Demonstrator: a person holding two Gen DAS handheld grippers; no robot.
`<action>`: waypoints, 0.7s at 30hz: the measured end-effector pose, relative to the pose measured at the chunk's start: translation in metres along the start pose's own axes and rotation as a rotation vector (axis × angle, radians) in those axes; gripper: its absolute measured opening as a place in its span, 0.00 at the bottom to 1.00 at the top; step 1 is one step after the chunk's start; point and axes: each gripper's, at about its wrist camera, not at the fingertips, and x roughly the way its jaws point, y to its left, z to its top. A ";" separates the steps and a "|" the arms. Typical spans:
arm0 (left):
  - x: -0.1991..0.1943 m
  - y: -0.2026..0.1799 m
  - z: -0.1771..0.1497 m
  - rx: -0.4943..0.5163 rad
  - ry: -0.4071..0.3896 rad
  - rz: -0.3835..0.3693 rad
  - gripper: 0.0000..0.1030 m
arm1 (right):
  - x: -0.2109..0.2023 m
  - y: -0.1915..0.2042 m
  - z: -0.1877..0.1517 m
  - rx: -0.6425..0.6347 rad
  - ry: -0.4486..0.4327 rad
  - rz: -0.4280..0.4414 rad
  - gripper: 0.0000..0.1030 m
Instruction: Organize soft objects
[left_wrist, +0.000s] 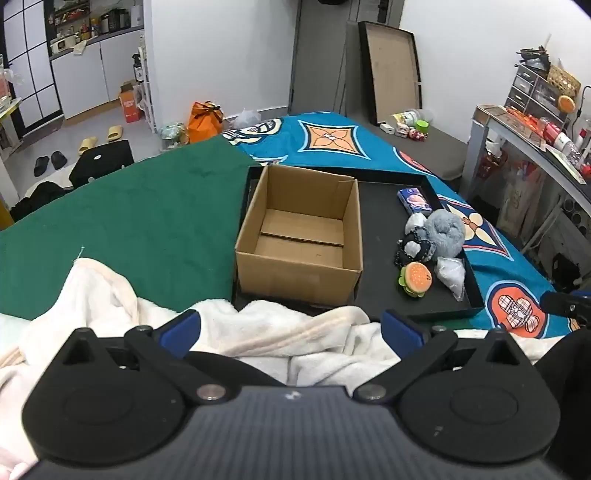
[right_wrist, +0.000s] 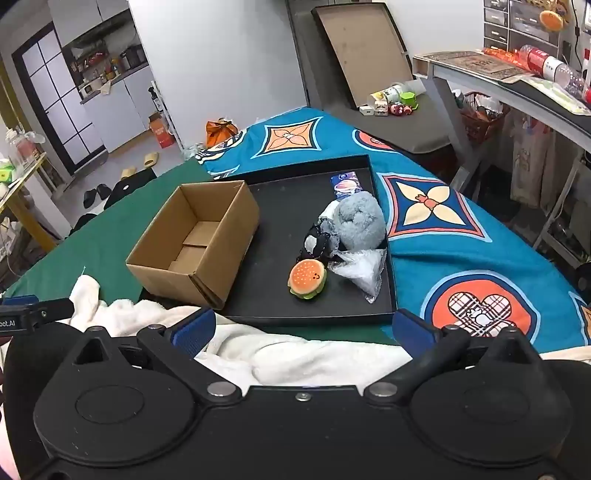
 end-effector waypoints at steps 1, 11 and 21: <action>0.000 -0.001 0.000 0.001 -0.002 0.003 1.00 | 0.000 0.000 0.000 0.003 -0.001 0.005 1.00; -0.007 -0.004 0.001 0.016 -0.016 -0.030 1.00 | -0.004 0.004 -0.001 0.000 -0.036 0.029 1.00; -0.010 -0.004 0.002 0.019 -0.022 -0.035 1.00 | -0.007 0.012 -0.001 -0.009 -0.047 0.021 1.00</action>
